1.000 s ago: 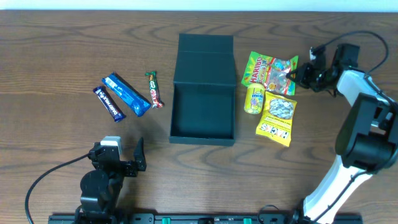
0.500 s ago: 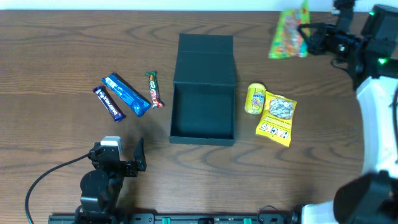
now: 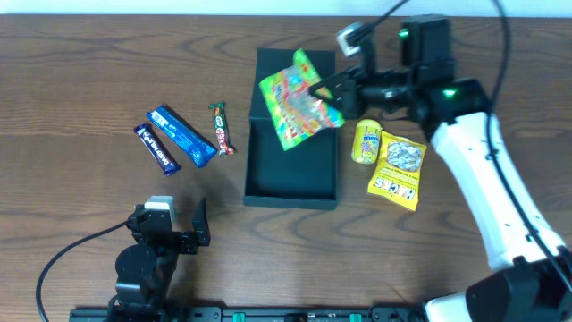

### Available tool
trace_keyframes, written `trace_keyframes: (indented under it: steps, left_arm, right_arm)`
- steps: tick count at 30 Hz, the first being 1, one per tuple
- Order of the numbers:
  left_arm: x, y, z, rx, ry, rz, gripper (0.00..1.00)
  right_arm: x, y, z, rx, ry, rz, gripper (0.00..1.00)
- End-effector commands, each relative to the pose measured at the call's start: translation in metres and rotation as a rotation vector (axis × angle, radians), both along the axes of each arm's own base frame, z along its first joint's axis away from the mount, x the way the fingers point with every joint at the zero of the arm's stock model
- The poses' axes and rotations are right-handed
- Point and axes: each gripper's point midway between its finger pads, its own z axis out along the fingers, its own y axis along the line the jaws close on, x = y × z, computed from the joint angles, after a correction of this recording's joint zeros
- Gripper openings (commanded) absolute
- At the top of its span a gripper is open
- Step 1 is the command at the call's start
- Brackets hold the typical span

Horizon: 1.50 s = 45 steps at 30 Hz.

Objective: Pack container
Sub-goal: 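Lift the Haribo bag with right gripper over the black box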

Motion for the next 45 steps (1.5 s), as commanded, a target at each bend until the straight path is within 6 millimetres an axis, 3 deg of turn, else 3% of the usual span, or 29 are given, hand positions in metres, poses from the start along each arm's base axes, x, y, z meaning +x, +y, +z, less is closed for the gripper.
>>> trace_keyframes:
  steps: [1, 10, 15, 32, 41, 45]
  left_arm:
    - [0.0, 0.001, -0.01, 0.021, 0.018, 0.0, 0.95]
    - [0.0, 0.001, -0.01, 0.021, 0.018, 0.0, 0.95]
    - [0.0, 0.001, -0.01, 0.021, 0.018, 0.0, 0.95]
    - [0.0, 0.001, -0.01, 0.021, 0.018, 0.0, 0.95]
    - [0.0, 0.001, -0.01, 0.021, 0.018, 0.0, 0.95]
    - [0.0, 0.001, -0.01, 0.021, 0.018, 0.0, 0.95]
  right_arm:
    - [-0.009, 0.015, -0.013, -0.019, 0.007, 0.071, 0.01]
    - [-0.015, 0.033, -0.065, -0.058, 0.165, 0.132, 0.01]
    - [-0.029, 0.034, -0.081, -0.053, 0.185, 0.231, 0.02]
    - [-0.07, 0.02, -0.101, -0.157, -0.009, 0.502, 0.01]
    - [-0.062, 0.017, -0.108, -0.214, -0.052, 0.494, 0.01]
    - [-0.047, 0.023, -0.104, -0.194, 0.027, 0.38, 0.01]
